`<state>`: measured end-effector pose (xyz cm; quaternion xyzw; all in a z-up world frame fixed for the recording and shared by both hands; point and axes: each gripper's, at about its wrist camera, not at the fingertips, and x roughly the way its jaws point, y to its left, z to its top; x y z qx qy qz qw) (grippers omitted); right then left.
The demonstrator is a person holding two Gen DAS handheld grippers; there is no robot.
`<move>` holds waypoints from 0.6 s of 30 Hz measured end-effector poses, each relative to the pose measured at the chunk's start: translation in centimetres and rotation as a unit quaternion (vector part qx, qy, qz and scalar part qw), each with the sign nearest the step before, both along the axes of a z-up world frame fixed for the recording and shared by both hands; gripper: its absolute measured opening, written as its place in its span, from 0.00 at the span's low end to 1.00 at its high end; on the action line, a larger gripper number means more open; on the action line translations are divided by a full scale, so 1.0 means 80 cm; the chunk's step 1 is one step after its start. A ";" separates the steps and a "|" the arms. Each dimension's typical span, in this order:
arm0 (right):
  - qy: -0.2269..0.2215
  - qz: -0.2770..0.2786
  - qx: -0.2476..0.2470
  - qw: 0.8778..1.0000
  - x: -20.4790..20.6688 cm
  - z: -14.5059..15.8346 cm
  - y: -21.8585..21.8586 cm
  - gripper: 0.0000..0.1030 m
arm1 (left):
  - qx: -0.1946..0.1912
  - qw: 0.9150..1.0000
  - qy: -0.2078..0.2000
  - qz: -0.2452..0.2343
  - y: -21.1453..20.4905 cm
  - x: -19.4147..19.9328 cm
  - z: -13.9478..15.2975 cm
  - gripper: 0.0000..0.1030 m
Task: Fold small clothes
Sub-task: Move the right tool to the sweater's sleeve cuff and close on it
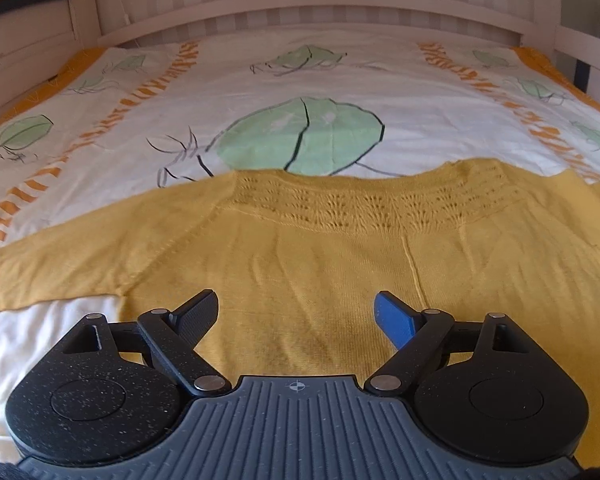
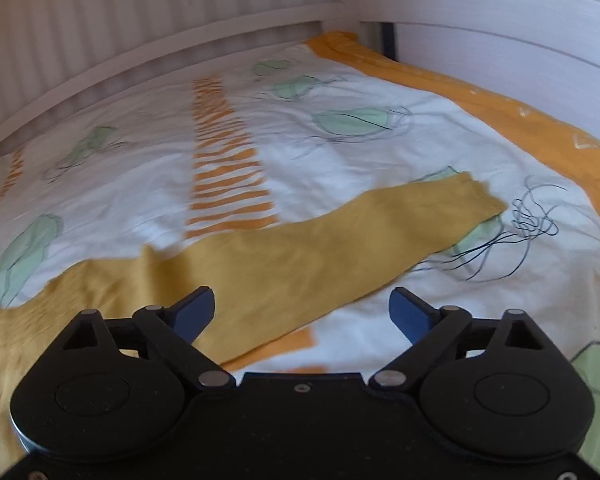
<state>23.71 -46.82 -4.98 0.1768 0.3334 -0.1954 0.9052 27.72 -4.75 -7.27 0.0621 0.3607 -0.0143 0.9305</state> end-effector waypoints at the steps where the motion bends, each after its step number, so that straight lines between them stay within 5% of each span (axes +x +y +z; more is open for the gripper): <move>1: 0.004 -0.012 0.008 1.000 0.006 -0.005 -0.015 0.86 | 0.005 1.000 0.004 -0.001 -0.003 0.003 -0.007 0.83; 4: 0.011 -0.056 0.021 0.998 0.015 -0.018 -0.057 0.81 | 0.019 1.000 0.009 -0.003 -0.010 0.008 -0.031 0.84; 6: 0.010 -0.085 0.024 0.996 0.018 -0.023 -0.083 0.81 | 0.010 1.000 -0.020 0.001 -0.009 -0.001 -0.039 0.86; 11: -0.002 -0.146 0.080 0.986 0.021 -0.045 -0.137 0.80 | -0.019 1.000 -0.014 0.019 0.000 0.005 -0.043 0.95; 18: -0.042 -0.175 0.136 0.974 0.025 -0.062 -0.180 0.76 | -0.012 0.999 -0.013 0.029 -0.004 0.009 -0.048 1.00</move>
